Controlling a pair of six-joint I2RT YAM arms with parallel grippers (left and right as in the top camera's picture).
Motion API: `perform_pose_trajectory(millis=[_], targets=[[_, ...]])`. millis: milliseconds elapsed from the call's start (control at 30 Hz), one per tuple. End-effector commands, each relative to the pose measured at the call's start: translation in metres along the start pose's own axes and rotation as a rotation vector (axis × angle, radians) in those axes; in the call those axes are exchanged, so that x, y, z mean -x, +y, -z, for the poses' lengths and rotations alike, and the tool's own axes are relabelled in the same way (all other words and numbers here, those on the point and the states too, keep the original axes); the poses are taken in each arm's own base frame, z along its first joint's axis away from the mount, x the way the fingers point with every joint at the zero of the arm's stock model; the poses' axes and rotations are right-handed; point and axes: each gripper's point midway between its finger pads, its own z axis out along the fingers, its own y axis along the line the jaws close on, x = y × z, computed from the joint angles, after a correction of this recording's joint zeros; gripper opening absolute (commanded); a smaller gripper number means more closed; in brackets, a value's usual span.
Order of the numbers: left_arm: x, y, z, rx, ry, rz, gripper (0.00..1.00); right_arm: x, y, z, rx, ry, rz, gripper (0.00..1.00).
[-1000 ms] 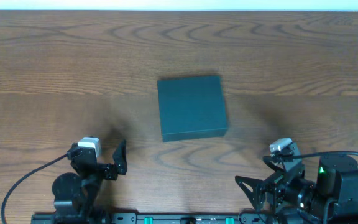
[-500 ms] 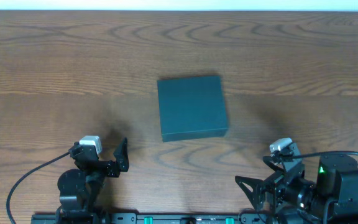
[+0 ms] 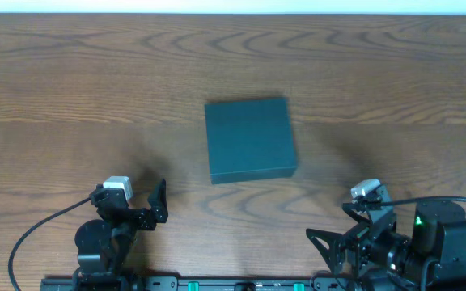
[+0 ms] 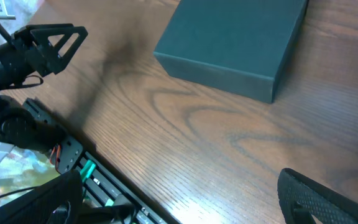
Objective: Pack container
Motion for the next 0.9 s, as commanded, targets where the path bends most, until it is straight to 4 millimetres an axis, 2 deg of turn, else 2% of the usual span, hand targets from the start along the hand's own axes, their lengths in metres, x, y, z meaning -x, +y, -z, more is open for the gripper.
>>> perform_pose_trajectory(millis=[0, 233, 333, 400, 533, 633, 767, 867], targets=[[-0.007, 0.004, -0.003, 0.01, 0.007, 0.008, 0.95, 0.0, -0.001, 0.001, -0.003, -0.005, -0.013, 0.99], [-0.007, 0.004, -0.003, 0.01, 0.007, 0.008, 0.95, 0.0, -0.001, 0.001, -0.005, -0.005, -0.012, 0.99], [-0.007, 0.004, -0.003, 0.01, 0.007, 0.008, 0.95, 0.004, -0.018, 0.002, -0.103, -0.017, 0.011, 0.99], [-0.007, 0.004, -0.003, 0.01, 0.007, 0.008, 0.95, 0.017, -0.035, 0.006, -0.215, -0.093, 0.053, 0.99], [-0.007, 0.004, -0.003, 0.01, 0.007, 0.008, 0.95, 0.028, -0.055, 0.012, -0.334, -0.223, 0.108, 0.99], [-0.007, 0.004, -0.003, 0.01, 0.007, 0.008, 0.95, 0.023, -0.066, 0.006, -0.374, -0.287, 0.131, 0.99], [-0.007, 0.004, -0.003, 0.01, 0.007, 0.008, 0.95, 0.005, -0.08, -0.012, -0.385, -0.317, 0.142, 0.99], [-0.007, 0.004, -0.003, 0.01, 0.007, 0.008, 0.95, -0.001, -0.088, -0.025, -0.386, -0.359, 0.16, 0.99]])
